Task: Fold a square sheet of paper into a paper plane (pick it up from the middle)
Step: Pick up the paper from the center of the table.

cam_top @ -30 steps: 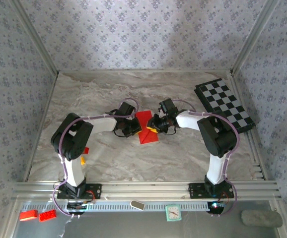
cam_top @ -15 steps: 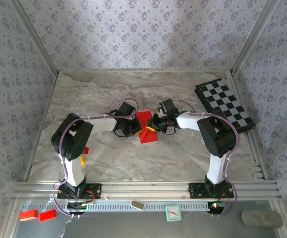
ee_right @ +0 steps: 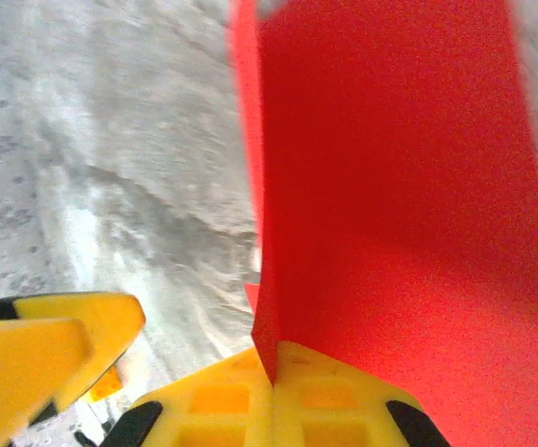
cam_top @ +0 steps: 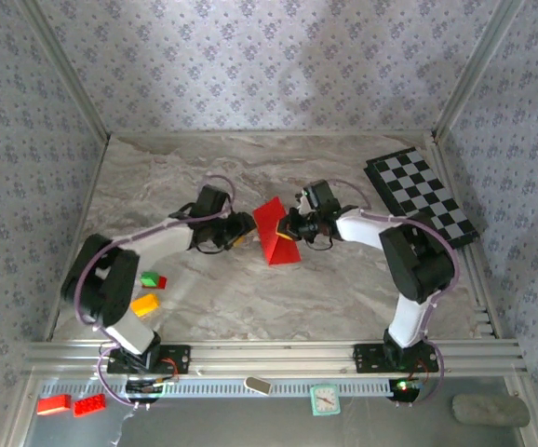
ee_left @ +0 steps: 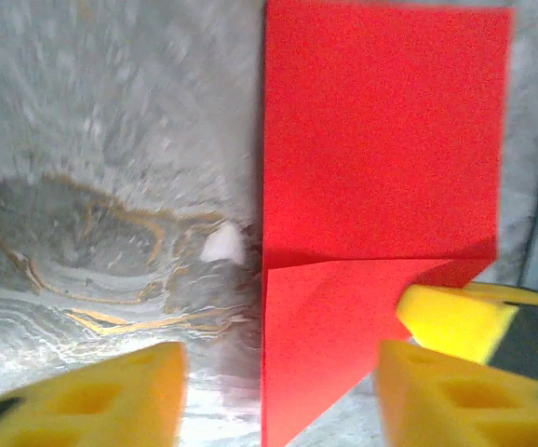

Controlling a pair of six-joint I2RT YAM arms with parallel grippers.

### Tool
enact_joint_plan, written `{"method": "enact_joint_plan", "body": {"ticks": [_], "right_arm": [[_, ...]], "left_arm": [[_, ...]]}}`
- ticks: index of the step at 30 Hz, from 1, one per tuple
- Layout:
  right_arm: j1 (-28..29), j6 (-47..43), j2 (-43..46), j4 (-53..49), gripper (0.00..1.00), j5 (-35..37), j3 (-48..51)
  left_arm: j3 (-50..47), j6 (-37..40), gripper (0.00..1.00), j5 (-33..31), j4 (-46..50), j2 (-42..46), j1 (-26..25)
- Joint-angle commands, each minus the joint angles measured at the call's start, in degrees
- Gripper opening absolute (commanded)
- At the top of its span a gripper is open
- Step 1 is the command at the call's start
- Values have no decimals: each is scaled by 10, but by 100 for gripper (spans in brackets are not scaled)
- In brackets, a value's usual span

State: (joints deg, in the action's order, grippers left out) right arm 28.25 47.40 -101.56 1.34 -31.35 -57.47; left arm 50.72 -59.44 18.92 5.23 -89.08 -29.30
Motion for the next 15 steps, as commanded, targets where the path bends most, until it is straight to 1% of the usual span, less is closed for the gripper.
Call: {"method": "enact_joint_plan", "body": {"ticks": [1, 3, 6, 9, 12, 15], "right_arm": [[-15, -20, 44, 32, 1, -45, -17], [-23, -7, 60, 58, 1, -68, -18], [-31, 19, 81, 91, 1, -97, -19], [-37, 56, 94, 133, 1, -122, -20], [-41, 103, 99, 190, 1, -144, -17], [-42, 145, 98, 239, 1, -159, -13]], "left_arm": [[-40, -17, 78, 18, -58, 67, 10], [-64, -28, 89, 27, -104, 100, 13], [-79, -36, 99, 52, -155, 132, 14], [-92, -64, 100, 90, -228, 139, 13], [-103, -103, 100, 122, -310, 127, 8], [-100, -123, 100, 136, -349, 110, 2]]}}
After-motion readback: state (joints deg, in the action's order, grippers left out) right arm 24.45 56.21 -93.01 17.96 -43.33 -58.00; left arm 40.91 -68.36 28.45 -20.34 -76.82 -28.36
